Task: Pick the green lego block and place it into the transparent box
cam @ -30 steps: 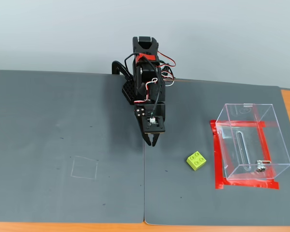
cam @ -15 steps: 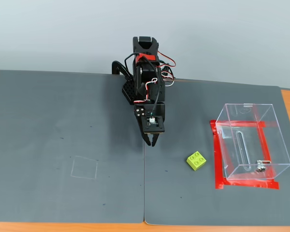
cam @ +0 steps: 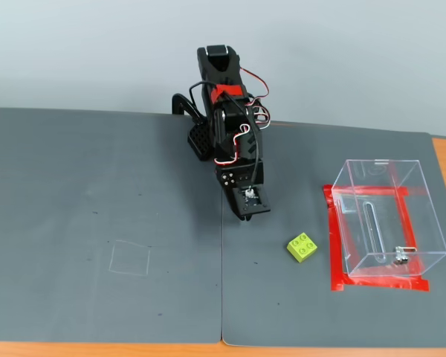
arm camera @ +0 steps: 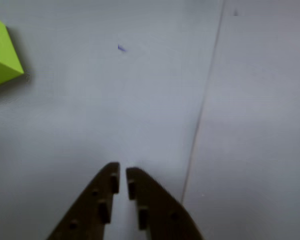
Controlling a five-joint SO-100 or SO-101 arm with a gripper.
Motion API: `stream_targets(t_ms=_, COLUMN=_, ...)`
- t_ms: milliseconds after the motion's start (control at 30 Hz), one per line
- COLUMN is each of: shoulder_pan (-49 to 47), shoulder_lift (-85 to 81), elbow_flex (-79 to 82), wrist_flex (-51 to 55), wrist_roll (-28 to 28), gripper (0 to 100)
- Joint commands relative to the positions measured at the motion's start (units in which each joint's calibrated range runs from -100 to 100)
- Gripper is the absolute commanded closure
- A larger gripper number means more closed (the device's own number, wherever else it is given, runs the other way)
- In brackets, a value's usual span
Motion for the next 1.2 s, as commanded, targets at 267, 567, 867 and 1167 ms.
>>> stream_targets(t_ms=267, shoulder_pan=-1.85, shoulder_lift=6.92, elbow_flex=-11.07, wrist_flex=-0.48, wrist_roll=-0.22, gripper=98)
stream_targets(t_ms=567, shoulder_pan=-2.75, shoulder_lift=14.04, elbow_flex=-18.76, wrist_flex=-0.56, wrist_roll=0.2, gripper=98)
stream_targets(t_ms=867, shoulder_pan=-7.22, shoulder_lift=29.47, elbow_flex=-30.88, wrist_flex=-0.56, wrist_roll=-0.38, gripper=97)
stream_targets(t_ms=1167, shoulder_pan=-9.61, shoulder_lift=35.83, elbow_flex=-32.69, wrist_flex=-4.04, wrist_roll=0.14, gripper=86)
